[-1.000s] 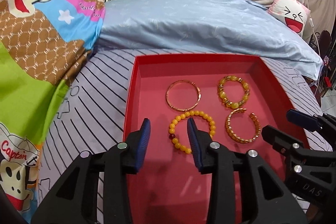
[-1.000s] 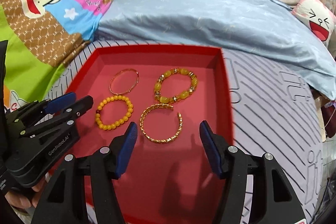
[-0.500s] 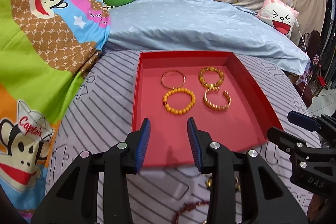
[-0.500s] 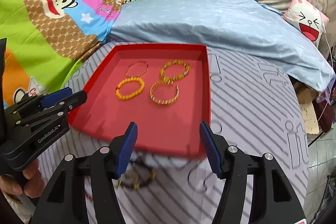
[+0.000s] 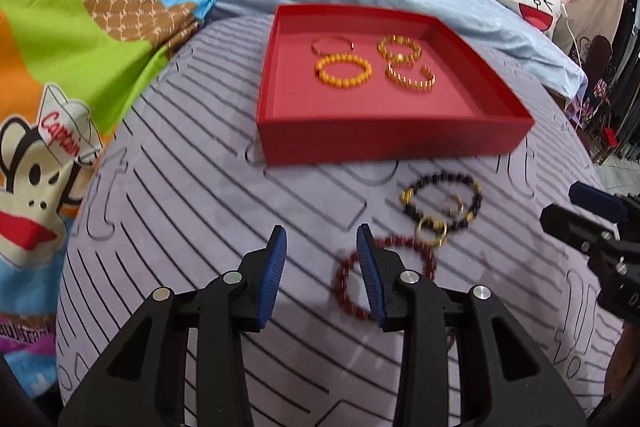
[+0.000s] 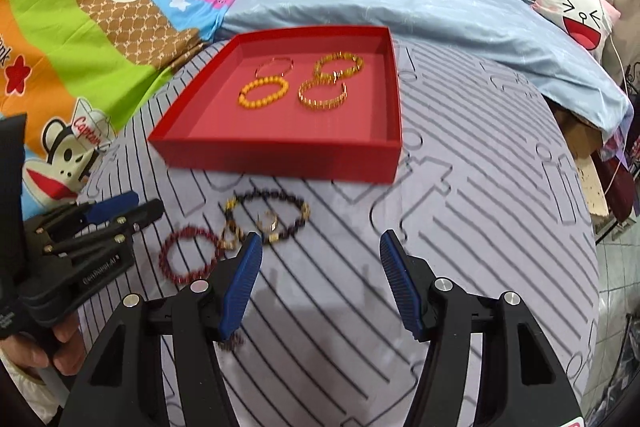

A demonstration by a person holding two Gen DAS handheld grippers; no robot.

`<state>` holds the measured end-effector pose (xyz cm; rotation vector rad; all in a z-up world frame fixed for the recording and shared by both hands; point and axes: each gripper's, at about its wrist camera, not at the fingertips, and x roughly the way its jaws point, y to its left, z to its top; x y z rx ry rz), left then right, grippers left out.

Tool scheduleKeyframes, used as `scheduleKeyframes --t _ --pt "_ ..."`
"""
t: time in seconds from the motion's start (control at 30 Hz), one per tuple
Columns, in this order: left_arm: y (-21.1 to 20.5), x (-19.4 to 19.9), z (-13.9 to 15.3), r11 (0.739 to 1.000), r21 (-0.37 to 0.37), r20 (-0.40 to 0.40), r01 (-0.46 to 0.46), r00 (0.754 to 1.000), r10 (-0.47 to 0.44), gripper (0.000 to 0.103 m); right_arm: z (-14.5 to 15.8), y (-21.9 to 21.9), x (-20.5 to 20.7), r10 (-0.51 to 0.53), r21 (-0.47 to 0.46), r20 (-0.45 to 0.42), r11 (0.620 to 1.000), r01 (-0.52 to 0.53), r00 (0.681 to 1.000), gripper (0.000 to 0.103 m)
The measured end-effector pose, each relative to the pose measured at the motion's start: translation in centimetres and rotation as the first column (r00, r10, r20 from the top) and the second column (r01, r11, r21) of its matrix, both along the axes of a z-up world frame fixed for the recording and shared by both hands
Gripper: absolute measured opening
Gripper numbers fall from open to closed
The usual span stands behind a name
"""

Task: Organize jewelry
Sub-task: 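Move both tools back toward the dark red bead bracelet, then grasp the dark red bead bracelet with the left tool while the right tool grasps the black bead bracelet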

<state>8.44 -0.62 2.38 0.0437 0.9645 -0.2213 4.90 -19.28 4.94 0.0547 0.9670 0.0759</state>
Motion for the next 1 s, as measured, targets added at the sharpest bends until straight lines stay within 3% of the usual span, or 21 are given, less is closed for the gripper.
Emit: scheduleKeyframes --t 0.2,0.47,0.73,1.0 --pt "0.1 -0.9 -1.8 1.000 -0.007 -0.042 -0.007 0.999 0.007 0.035 -1.2 0.7 -1.6 0.014 0.008 -0.024 1.000 -0.014 1.000 0.059" --pt "-0.1 -0.9 -2.2 1.000 -0.007 -0.023 -0.009 1.000 0.009 0.033 -2.3 1.5 -2.8 0.034 0.019 -0.052 0.999 -0.033 0.998 0.059" --pt "-0.9 -1.0 -2.2 1.000 -0.010 -0.015 0.025 1.000 -0.025 0.008 -3.0 2.1 -3.1 0.045 0.022 -0.067 0.999 -0.043 0.997 0.059" --pt "-0.4 -0.9 -2.2 1.000 -0.009 -0.016 0.013 1.000 -0.013 0.008 -3.0 2.1 -2.6 0.039 0.024 -0.066 0.999 -0.038 0.997 0.059"
